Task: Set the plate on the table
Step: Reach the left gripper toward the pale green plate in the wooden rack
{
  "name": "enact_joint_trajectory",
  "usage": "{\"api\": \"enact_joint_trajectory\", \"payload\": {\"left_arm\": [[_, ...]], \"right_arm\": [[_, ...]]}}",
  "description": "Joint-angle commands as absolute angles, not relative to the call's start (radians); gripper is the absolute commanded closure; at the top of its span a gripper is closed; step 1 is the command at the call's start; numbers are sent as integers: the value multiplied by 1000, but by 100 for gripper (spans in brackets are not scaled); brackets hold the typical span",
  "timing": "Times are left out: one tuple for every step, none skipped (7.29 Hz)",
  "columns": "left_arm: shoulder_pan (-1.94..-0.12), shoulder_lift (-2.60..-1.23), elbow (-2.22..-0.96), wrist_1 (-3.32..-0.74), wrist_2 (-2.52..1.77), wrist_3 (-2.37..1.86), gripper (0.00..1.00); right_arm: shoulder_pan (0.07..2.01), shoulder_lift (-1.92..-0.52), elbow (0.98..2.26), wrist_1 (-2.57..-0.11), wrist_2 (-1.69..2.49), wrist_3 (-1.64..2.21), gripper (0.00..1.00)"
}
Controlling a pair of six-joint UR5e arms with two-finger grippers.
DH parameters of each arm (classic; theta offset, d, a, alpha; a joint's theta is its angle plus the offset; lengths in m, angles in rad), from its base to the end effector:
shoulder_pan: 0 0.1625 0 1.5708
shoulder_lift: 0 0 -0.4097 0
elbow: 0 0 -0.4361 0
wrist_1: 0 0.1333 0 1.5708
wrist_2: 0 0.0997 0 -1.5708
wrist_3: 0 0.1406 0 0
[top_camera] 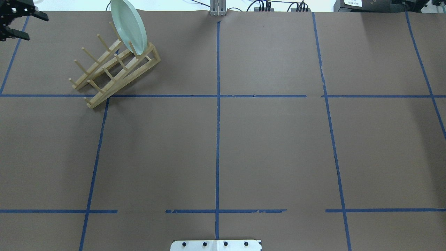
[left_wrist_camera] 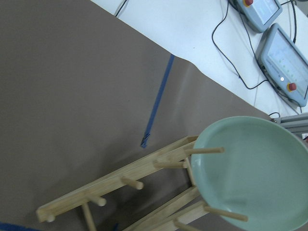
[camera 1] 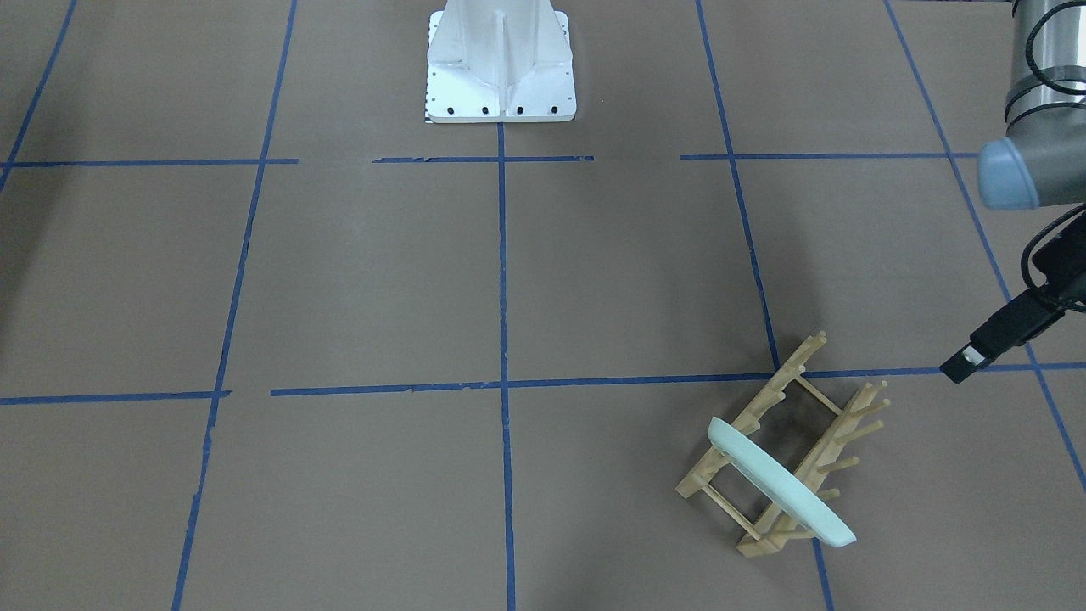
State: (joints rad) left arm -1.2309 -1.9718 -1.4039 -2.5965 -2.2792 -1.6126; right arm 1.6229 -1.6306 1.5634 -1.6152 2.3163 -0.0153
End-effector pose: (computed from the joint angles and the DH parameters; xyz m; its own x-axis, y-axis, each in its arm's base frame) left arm 0.1994 -0.6892 0.3763 0.0806 -0.3232 -0.9429 0.5133 0.8244 -0.2387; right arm 0.0638 -0.4956 0.7145 0.7305 0.0985 0.6757 -0.0406 0.9941 -0.1010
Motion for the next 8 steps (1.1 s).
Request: {"api": "enact_joint_trajectory", "payload": {"left_arm": [[-1131,-2046,-1329,-2802,-1983,-1967,0],[-1117,-2087,-1286,-2825,-1942,-2046,0],[-1092,-2118,-1264,-2826,-1941,-2118,0],[-1063,-2135,-1258,-2824,-1931,-2165,0],[-1036,-2149,-1247,-2821,-1878,-2166,0],[-1025,-2175,-1211,-2821,-1872,-2157,0],[-1025,-2181,-1207,-2821,-1873,-2142,5],[-1025,-2181,-1204,-2821,-1876,-2070,11]], "right_arm": [[1623,-1631,1563,-1615,2316,-15,0],[1623,-1631,1563,-1615,2316,-15,0],[1623,-1631,1563,-1615,2316,-15,0],[1623,-1631,1565,-1615,2316,-15,0],[1623,-1631,1565,-1615,2316,-15,0],[1623,-1631,1565,-1615,2316,-15,0],[1623,-1631,1565,-1615,2316,-15,0],[1623,-1631,1565,-1615,2316,-15,0]]}}
